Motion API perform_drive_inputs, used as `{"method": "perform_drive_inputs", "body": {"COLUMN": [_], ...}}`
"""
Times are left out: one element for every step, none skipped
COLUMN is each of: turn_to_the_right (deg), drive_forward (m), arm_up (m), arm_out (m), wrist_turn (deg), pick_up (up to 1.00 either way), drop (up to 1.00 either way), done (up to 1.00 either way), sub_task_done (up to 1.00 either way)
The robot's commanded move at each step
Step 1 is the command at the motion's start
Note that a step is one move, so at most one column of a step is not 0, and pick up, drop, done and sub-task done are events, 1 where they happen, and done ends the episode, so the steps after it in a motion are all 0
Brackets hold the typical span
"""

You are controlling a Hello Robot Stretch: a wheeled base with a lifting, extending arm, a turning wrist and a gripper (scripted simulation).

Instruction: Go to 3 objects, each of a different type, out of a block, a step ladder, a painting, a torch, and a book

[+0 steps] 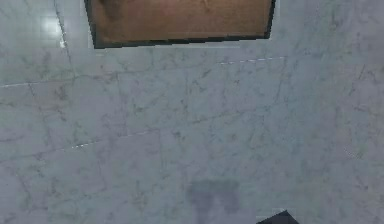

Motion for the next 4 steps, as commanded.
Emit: {"method": "perform_drive_inputs", "body": {"turn_to_the_right": [45.0, 45.0, 45.0, 6.0], "drive_forward": [0.00, 0.00, 0.00, 0.00], "arm_up": [0.00, 0.00, 0.00, 0.00], "arm_out": [0.00, 0.00, 0.00, 0.00], "wrist_turn": [0.0, 0.0, 0.0, 0.0], "pick_up": [0.00, 0.00, 0.00, 0.00], "drop": [0.00, 0.00, 0.00, 0.00], "done": [0.00, 0.00, 0.00, 0.00], "sub_task_done": [0.00, 0.00, 0.00, 0.00]}}
